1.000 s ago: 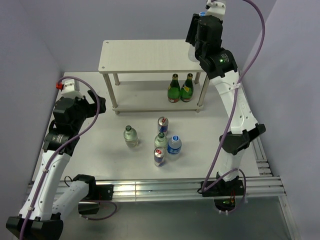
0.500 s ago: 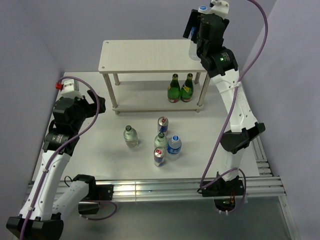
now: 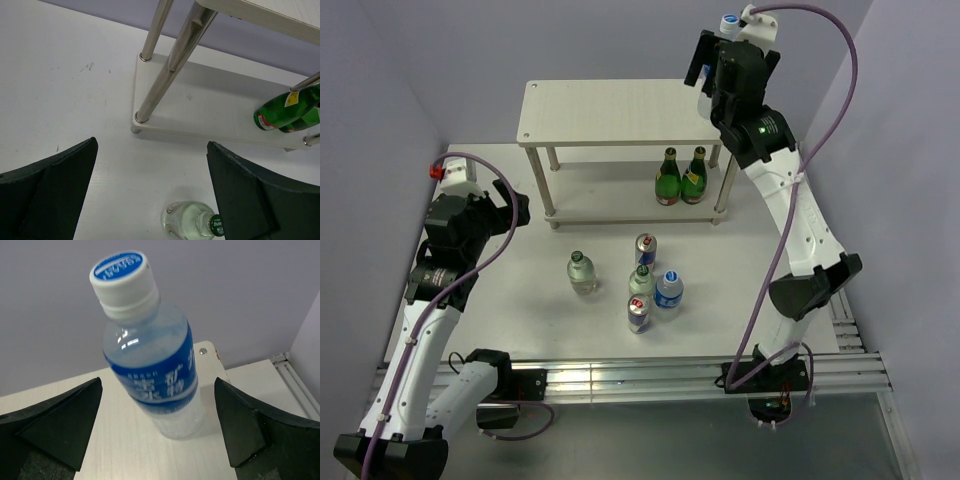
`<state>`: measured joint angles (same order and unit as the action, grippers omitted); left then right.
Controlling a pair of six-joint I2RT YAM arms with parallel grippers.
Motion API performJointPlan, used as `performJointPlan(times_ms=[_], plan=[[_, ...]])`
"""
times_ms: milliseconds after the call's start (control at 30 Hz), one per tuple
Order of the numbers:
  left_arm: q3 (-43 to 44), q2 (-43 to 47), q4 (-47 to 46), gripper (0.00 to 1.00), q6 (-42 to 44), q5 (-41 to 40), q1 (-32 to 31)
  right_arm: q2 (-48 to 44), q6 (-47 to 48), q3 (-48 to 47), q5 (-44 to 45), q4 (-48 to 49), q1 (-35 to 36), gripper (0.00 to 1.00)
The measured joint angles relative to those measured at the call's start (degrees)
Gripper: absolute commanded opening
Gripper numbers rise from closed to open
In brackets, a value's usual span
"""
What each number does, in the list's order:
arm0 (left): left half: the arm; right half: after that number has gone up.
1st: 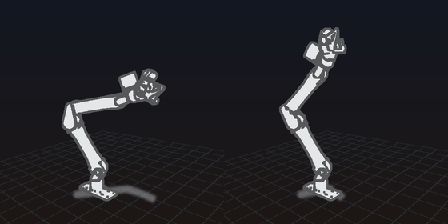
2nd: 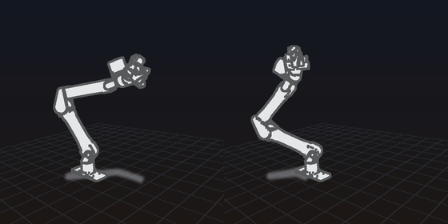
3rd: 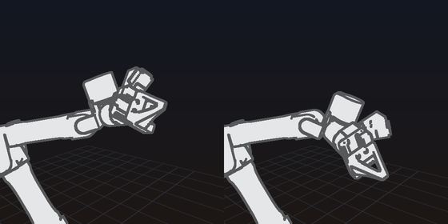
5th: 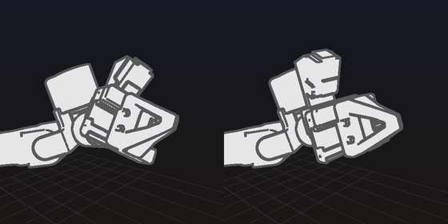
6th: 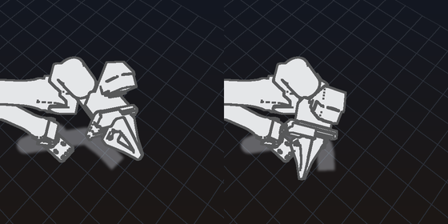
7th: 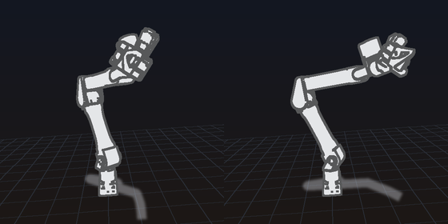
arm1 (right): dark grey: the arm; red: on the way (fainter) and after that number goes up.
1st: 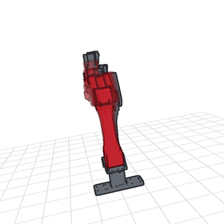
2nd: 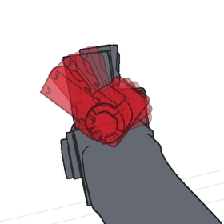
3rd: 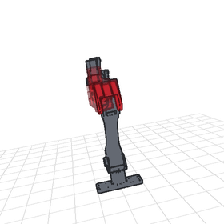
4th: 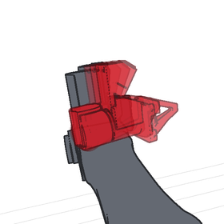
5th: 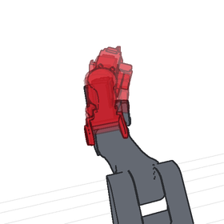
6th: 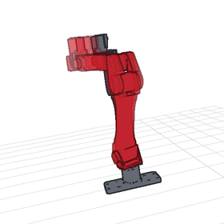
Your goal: Place and organize the beverage onto the shelf
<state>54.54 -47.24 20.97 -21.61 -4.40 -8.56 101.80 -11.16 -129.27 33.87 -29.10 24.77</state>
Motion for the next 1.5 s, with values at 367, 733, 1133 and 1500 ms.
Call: performJointPlan(times_ms=[367,733,1133,1500], plan=[[0.0,0.0,0.0,0.97,0.0,-0.2,0.0,-20.6,-2.0,24.4,6.0,5.0,8.6,1.0],[0.0,0.0,0.1,0.97,0.0,-0.4,0.0,-50.7,-19.8,70.1,15.9,3.4,38.5,1.0],[0.0,0.0,0.4,0.97,0.0,-0.4,0.0,-50.3,-49.6,83.7,21.2,-11.8,55.3,1.0],[0.0,-0.2,0.4,0.97,0.0,-0.4,0.0,-45.7,-53.8,88.8,20.6,-7.1,55.3,1.0]])
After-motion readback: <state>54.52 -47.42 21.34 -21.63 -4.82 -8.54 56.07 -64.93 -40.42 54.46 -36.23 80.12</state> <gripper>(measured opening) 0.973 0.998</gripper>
